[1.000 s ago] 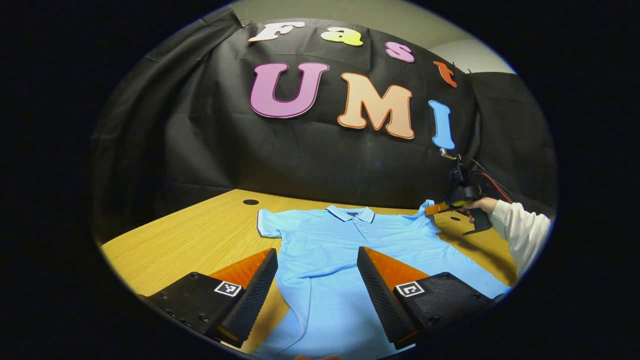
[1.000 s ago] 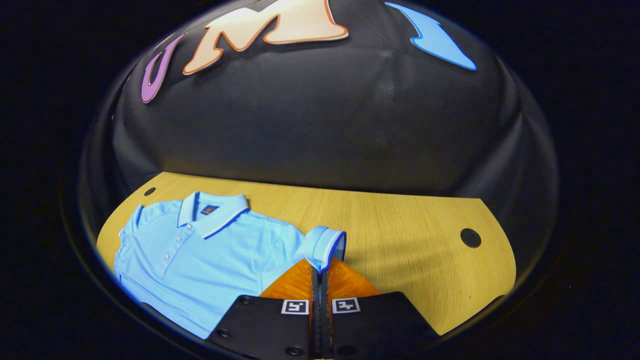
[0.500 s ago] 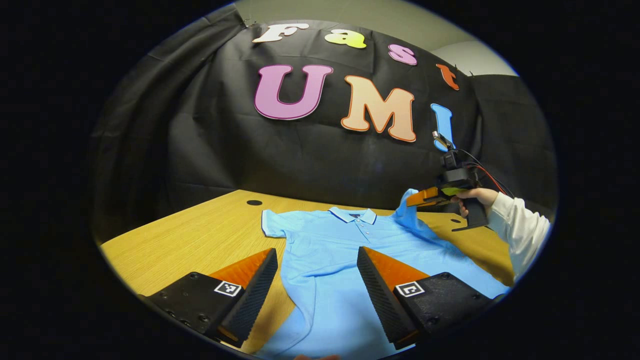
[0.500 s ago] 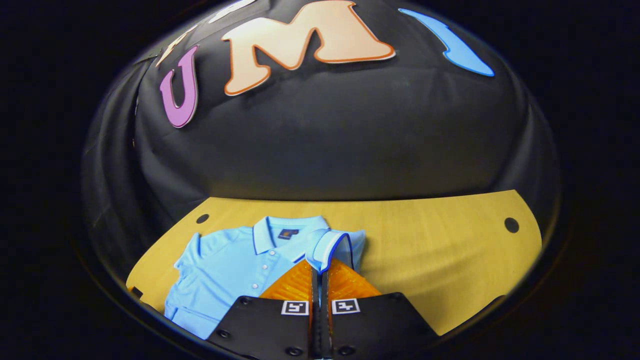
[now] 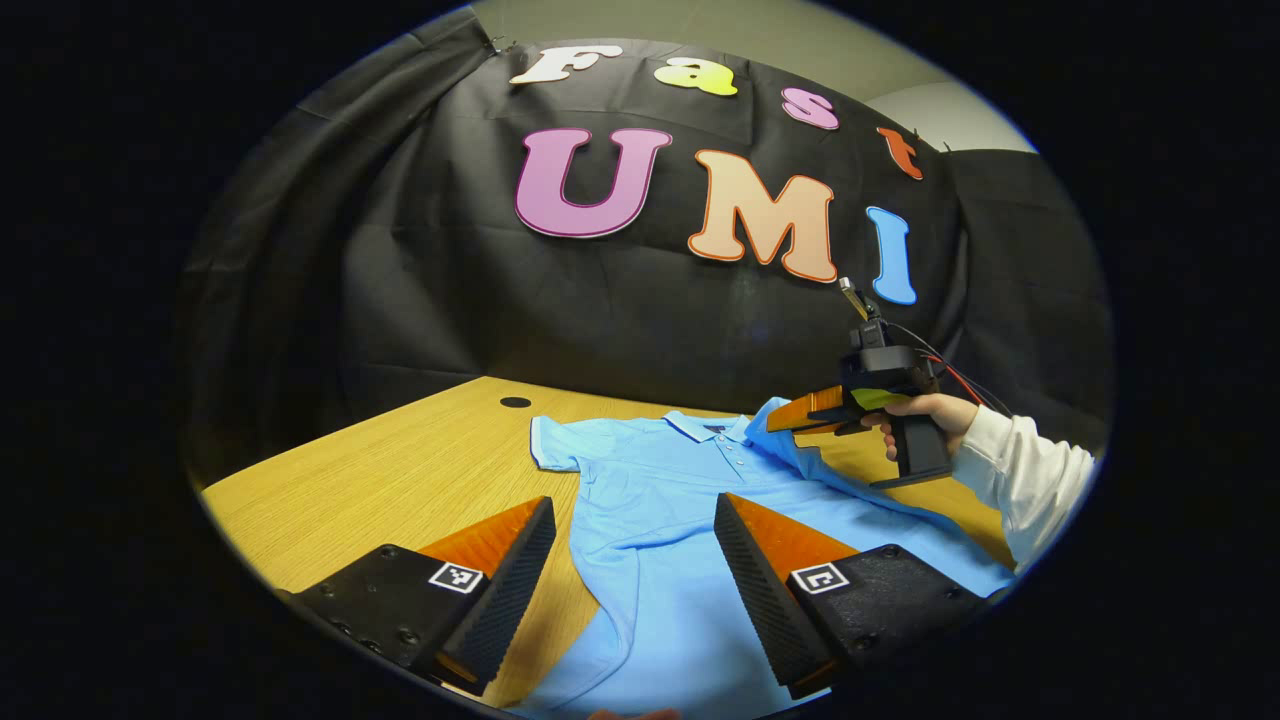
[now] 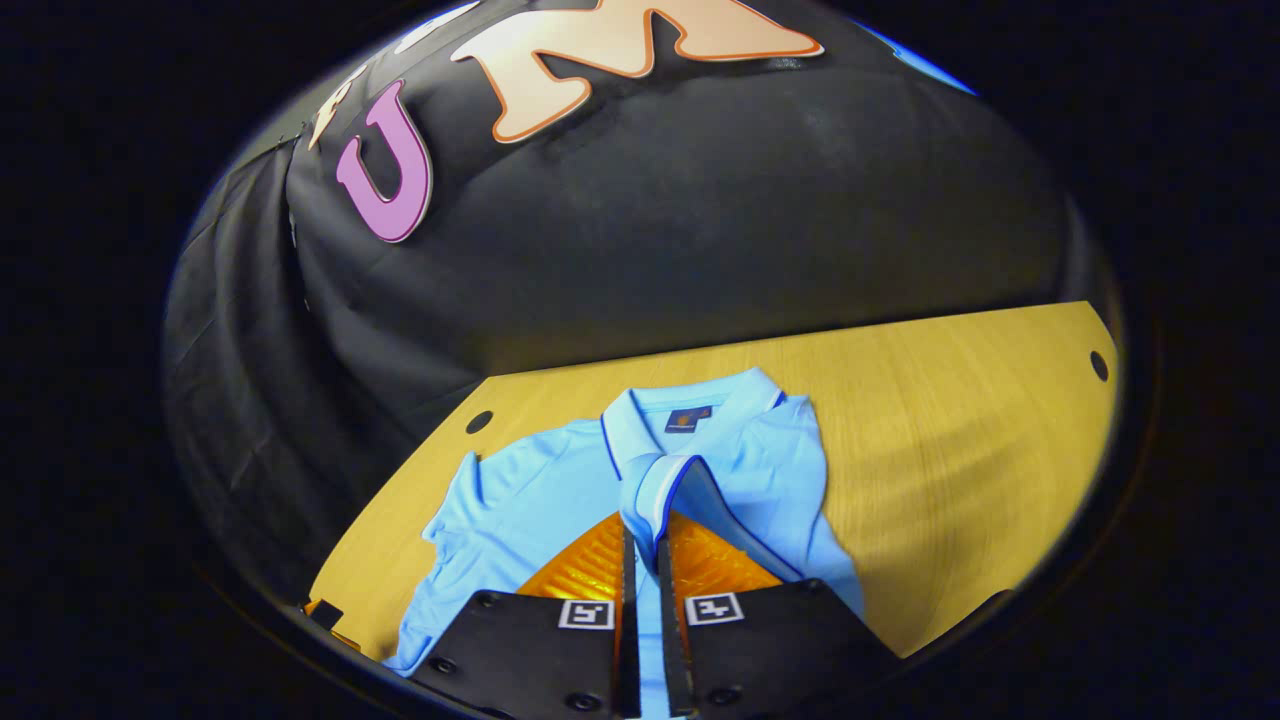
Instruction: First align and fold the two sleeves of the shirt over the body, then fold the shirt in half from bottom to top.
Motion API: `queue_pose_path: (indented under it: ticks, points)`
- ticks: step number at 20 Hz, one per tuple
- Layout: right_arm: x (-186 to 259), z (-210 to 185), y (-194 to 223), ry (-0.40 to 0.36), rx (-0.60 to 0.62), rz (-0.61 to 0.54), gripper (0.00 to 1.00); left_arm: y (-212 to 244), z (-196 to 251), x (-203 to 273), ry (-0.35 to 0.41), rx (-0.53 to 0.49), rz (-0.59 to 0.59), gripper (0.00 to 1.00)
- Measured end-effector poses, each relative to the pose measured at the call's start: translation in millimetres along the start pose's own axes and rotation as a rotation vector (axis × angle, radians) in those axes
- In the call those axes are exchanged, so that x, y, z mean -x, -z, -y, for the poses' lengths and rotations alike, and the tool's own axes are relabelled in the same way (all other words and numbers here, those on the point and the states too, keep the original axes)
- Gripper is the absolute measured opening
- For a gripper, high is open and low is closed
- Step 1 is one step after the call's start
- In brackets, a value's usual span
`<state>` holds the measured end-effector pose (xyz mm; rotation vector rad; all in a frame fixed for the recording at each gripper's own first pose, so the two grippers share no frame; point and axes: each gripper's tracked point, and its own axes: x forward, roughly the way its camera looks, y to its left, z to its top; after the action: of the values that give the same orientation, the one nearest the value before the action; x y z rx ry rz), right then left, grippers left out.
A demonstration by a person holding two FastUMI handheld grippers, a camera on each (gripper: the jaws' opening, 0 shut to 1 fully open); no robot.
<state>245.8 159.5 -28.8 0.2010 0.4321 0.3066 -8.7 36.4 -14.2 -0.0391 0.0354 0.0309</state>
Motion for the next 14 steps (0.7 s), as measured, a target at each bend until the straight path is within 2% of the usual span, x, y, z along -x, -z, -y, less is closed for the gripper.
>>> queue_pose_path:
  ticks: [1,2,4,5,6,7,8,11,14]
  points:
    - [3,-9,1,-0.025,0.01,0.001,0.17,2,-1,1,-0.001,0.007,-0.003,0.95]
    - [6,-15,2,-0.04,0.027,0.003,0.27,1,-2,0,-0.002,0.015,-0.007,0.95]
    - [20,-22,-1,-0.053,0.077,0.026,0.57,0,-4,-3,-0.001,0.028,-0.016,0.95]
    - [23,-22,-3,-0.047,0.104,0.048,0.82,-1,-4,-5,0.005,0.037,-0.021,0.95]
    - [30,-24,-5,-0.046,0.132,0.07,0.95,-2,-6,-6,0.009,0.051,-0.036,0.95]
    - [38,-25,-5,-0.041,0.153,0.084,0.9,0,-7,-10,0.017,0.067,-0.051,0.95]
    - [46,-23,-4,-0.036,0.161,0.094,0.97,2,-8,-12,0.027,0.082,-0.063,0.95]
    - [73,-18,-3,-0.035,0.153,0.131,0.98,0,-19,-20,0.025,0.09,-0.106,0.95]
    - [107,1,-7,0.004,0.173,0.189,0.98,-7,-29,-35,0.044,0.106,-0.14,0.95]
